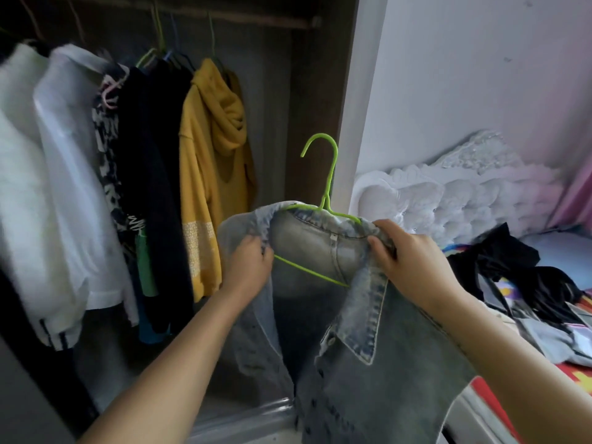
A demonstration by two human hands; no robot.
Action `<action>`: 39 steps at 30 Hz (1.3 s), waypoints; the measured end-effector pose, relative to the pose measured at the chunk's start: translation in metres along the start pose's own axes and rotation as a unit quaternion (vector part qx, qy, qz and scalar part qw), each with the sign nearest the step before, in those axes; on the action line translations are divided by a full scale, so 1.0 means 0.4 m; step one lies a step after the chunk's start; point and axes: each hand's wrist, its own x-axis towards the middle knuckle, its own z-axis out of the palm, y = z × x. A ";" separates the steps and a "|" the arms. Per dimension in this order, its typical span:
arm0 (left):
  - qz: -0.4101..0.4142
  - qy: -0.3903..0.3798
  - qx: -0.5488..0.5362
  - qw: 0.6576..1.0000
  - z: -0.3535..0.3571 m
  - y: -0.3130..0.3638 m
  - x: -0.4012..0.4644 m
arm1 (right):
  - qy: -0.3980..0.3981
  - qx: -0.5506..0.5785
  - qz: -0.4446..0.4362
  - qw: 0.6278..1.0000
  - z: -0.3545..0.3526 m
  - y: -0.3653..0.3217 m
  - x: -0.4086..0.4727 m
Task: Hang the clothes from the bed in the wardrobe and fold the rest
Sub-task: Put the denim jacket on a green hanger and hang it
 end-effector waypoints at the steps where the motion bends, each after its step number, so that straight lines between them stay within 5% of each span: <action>1: 0.023 -0.008 -0.010 1.000 0.007 0.026 0.018 | -0.003 0.001 0.011 1.000 0.012 -0.009 0.029; 10: 0.004 -0.268 -0.149 0.952 -0.029 -0.019 0.274 | -0.127 0.191 0.163 0.960 0.095 -0.097 0.327; 14: -0.055 -0.179 -0.215 0.958 -0.089 -0.091 0.426 | -0.142 0.281 0.202 0.927 0.114 -0.150 0.474; 17: 0.140 0.023 -0.064 0.988 -0.169 -0.115 0.561 | -0.113 0.309 0.201 0.923 0.115 -0.193 0.601; 20: 0.290 0.213 0.157 0.920 -0.280 -0.077 0.656 | -0.092 0.200 0.173 0.960 0.094 -0.208 0.695; 22: 0.206 0.181 0.235 0.933 -0.353 -0.057 0.747 | -0.064 0.187 0.160 0.967 0.086 -0.222 0.769; 24: 0.073 0.069 0.226 0.969 -0.403 -0.052 0.844 | -0.045 0.182 0.143 0.972 0.087 -0.243 0.851; 27: 0.019 -0.024 0.207 0.978 -0.408 -0.079 0.935 | -0.024 0.172 0.125 0.977 0.115 -0.271 0.979; 33: 0.028 -0.006 0.196 0.980 -0.390 -0.113 0.949 | -0.003 0.213 0.087 0.973 0.239 -0.323 1.193; 39: 0.008 0.034 0.205 0.978 -0.417 -0.166 0.958 | -0.082 0.207 0.112 0.968 0.401 -0.317 1.253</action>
